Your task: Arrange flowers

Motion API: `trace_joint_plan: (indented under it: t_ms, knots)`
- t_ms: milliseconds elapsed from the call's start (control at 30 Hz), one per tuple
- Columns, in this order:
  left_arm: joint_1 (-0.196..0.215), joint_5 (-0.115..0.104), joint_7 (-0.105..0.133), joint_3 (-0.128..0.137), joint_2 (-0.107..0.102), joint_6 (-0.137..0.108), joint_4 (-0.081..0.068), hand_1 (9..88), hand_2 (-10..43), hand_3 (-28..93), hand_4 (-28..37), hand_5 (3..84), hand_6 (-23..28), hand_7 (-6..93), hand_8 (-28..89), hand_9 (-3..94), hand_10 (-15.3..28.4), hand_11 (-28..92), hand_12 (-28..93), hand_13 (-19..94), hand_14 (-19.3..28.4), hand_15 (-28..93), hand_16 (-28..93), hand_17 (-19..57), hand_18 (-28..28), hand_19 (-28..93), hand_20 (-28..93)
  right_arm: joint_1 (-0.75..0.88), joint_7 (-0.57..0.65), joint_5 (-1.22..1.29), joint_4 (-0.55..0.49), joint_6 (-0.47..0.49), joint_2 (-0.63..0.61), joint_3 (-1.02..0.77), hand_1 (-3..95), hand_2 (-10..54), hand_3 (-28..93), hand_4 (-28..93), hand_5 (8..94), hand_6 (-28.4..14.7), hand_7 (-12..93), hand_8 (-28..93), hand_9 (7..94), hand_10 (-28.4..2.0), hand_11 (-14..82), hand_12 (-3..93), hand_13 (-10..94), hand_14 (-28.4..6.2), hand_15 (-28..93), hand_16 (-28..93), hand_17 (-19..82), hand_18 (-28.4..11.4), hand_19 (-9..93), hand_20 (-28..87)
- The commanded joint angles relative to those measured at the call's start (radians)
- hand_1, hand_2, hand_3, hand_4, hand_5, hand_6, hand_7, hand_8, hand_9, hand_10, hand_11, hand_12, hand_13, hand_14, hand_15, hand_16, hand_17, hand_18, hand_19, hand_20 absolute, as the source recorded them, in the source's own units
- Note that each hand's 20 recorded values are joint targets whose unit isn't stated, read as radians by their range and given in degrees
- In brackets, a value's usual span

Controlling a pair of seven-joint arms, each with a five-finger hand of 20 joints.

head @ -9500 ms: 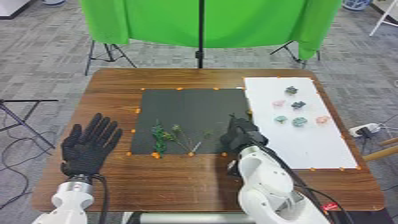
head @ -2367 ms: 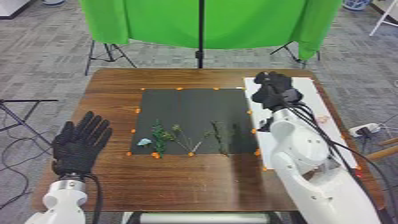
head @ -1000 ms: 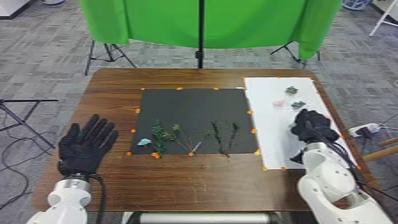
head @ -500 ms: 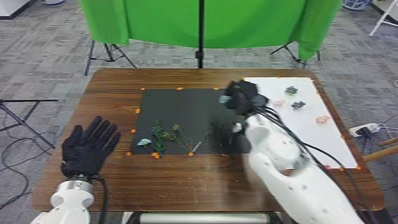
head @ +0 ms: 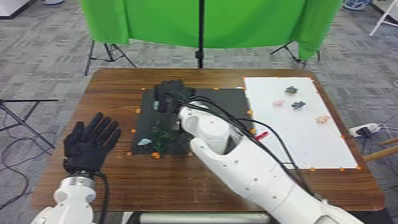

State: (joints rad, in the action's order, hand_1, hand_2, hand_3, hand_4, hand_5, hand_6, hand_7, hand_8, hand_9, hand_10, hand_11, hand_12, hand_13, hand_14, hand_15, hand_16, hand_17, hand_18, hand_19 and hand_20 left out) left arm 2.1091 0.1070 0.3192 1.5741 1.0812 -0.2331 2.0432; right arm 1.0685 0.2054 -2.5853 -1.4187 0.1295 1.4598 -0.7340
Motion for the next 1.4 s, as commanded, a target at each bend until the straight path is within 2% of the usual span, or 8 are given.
trace_joint_plan:
  t_ms: [33,233,400,533,767,1067,1400]
  knots:
    - [-0.016,0.002,-0.006,-0.021,-0.017,0.020,-0.016,28.2,15.1,77,-28.3,46.7,11.6,10.8,-9,37.8,16.9,23,9,29,18.2,43,-9,-7.9,16.5,42,12,0.026,0.039,-0.047,0.079,0.034,0.047,-0.021,51.9,-9.5,76,-28,67.4,0.0,21,-15,68.0,-13.6,23.3,17.8,61,-9.0,51,32,30,-22.9,84,37]
    - [-0.032,0.007,-0.028,-0.024,-0.019,0.022,-0.022,28.2,15.2,77,-28.3,46.7,11.6,10.8,-9,37.9,16.9,23,9,29,18.2,43,-9,-7.8,16.5,42,12,0.068,0.051,-0.060,0.099,-0.013,0.077,-0.036,52.8,-9.5,76,-28,66.6,-0.3,21,-16,67.4,-13.5,23.1,17.2,61,-8.6,51,32,30,-22.7,84,37]
    - [-0.029,0.005,-0.027,-0.025,-0.022,0.020,-0.020,28.2,15.3,77,-28.3,46.8,11.6,10.7,-9,38.0,16.9,23,9,29,18.3,43,-9,-7.8,16.5,42,12,0.066,0.051,-0.048,0.081,-0.008,0.074,-0.023,53.1,-9.5,76,-28,65.4,-0.4,20,-16,66.5,-13.5,22.3,16.8,61,-8.5,50,32,29,-22.6,84,37]
    - [-0.036,0.004,-0.036,-0.026,-0.021,0.020,-0.024,28.2,15.3,77,-28.3,46.7,11.5,10.8,-9,38.0,17.0,23,9,29,18.3,43,-9,-7.9,16.5,43,12,0.060,0.069,-0.029,0.073,-0.010,0.076,-0.018,52.0,-9.5,77,-28,64.9,-0.6,19,-15,66.0,-13.6,21.6,16.5,60,-8.9,51,31,29,-22.6,84,37]
    - [-0.036,-0.002,-0.022,-0.026,-0.023,0.016,-0.023,28.2,15.4,77,-28.3,46.7,11.5,10.8,-9,38.0,17.0,23,9,29,18.2,43,-9,-7.8,16.5,43,12,0.049,0.073,-0.024,0.059,-0.013,0.065,-0.003,51.1,-9.5,79,-28,61.2,-1.2,18,-15,62.8,-14.4,18.9,15.5,59,-9.4,52,30,29,-22.8,84,37]
    - [-0.034,-0.008,-0.019,-0.024,-0.022,0.014,-0.023,29.4,13.9,78,-28.3,45.7,11.4,10.9,-9,38.0,16.8,23,9,29,18.2,43,-9,-7.8,16.4,43,12,0.049,0.071,-0.021,0.050,0.006,0.059,-0.008,50.5,-9.5,80,-28,59.9,-1.6,17,-14,61.3,-14.7,17.2,15.0,58,-9.8,53,29,28,-23.0,84,37]
    - [-0.013,-0.011,-0.009,-0.011,-0.005,0.011,-0.017,30.0,13.3,77,-28.3,45.9,11.5,11.3,-9,38.0,16.8,23,9,29,18.0,43,-9,-7.7,16.4,43,12,0.028,0.097,0.058,0.021,-0.002,0.043,-0.034,50.1,-9.5,81,-28,59.9,-1.8,16,-14,60.7,-14.8,16.7,14.9,58,-10.0,54,28,28,-23.0,84,37]
